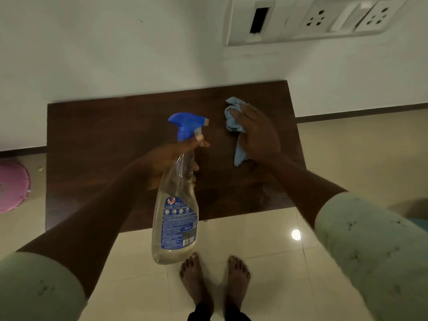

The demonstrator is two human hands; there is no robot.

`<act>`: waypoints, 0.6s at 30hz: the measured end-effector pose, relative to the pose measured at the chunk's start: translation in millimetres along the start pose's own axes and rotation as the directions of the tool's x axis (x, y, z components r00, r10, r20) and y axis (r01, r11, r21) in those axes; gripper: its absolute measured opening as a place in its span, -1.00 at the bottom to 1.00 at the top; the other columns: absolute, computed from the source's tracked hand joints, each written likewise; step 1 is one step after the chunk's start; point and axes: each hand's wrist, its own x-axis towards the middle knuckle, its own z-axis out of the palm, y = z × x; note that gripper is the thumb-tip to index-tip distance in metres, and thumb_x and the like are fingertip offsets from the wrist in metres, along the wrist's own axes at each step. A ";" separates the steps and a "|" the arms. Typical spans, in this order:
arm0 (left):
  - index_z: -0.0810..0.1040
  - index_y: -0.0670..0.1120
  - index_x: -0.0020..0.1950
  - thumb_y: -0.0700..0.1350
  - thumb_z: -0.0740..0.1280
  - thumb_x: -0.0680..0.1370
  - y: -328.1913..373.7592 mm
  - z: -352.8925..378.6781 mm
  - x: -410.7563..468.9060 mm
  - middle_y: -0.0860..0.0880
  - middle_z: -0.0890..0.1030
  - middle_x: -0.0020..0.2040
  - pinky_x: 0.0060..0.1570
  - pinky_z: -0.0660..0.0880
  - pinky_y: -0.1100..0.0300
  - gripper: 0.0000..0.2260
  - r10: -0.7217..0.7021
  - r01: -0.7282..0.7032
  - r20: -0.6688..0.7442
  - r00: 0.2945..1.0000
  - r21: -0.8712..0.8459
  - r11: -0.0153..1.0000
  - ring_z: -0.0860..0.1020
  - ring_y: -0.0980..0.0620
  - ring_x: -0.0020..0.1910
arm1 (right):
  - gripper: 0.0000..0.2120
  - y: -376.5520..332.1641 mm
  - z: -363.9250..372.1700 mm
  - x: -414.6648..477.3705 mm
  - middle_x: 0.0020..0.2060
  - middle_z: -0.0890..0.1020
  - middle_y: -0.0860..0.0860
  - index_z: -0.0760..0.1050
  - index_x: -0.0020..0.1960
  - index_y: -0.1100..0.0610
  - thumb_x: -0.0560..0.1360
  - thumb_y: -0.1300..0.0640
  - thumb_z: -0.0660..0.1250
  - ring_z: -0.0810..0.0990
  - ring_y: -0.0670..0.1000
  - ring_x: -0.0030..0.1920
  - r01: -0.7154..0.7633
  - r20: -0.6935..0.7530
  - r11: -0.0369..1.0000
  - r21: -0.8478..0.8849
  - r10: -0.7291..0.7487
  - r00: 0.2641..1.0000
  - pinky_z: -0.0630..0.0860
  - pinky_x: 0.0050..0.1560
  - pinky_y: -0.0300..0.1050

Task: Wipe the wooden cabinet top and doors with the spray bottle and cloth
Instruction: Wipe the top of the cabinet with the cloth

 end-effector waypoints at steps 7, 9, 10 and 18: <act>0.57 0.03 0.15 0.25 0.31 0.39 -8.4 11.9 7.8 -0.19 0.53 -0.06 -0.07 0.55 -0.06 -0.56 -0.053 0.052 -0.037 0.998 -0.008 0.999 0.55 -0.10 -0.13 | -0.49 57.3 -24.2 22.4 0.32 0.48 0.17 0.41 0.37 0.21 0.43 0.27 0.16 0.45 0.16 0.31 -0.392 -0.222 0.914 0.103 0.405 0.887 0.39 0.34 -0.03; 0.57 0.04 0.14 0.25 0.32 0.38 -9.1 16.4 8.2 -0.19 0.53 -0.07 -0.04 0.54 -0.08 -0.57 -0.081 0.081 -0.021 0.996 -0.023 0.996 0.55 -0.11 -0.14 | -0.48 40.1 -15.1 11.7 0.38 0.40 0.20 0.33 0.42 0.23 0.46 0.23 0.18 0.32 0.20 0.41 -0.386 -0.194 0.922 0.033 0.385 0.902 0.26 0.44 0.06; 0.57 0.04 0.14 0.26 0.33 0.38 -8.4 19.1 10.9 -0.19 0.53 -0.07 -0.03 0.54 -0.08 -0.57 -0.088 0.088 -0.006 0.996 -0.026 0.996 0.55 -0.11 -0.14 | -0.48 38.8 -12.8 8.4 0.39 0.39 0.20 0.32 0.43 0.23 0.47 0.23 0.19 0.28 0.20 0.44 -0.342 -0.174 0.940 0.010 0.339 0.925 0.21 0.47 0.07; 0.56 0.02 0.13 0.21 0.30 0.42 -3.0 34.5 19.4 -0.14 0.49 -0.07 -0.16 0.54 0.05 -0.61 -0.087 0.088 0.028 0.996 -0.045 0.995 0.53 -0.03 -0.20 | -0.58 59.4 -18.6 33.8 0.26 0.51 0.24 0.44 0.34 0.27 0.48 0.35 0.22 0.45 0.21 0.30 -0.232 -0.249 0.971 0.053 0.238 0.939 0.17 0.38 -0.20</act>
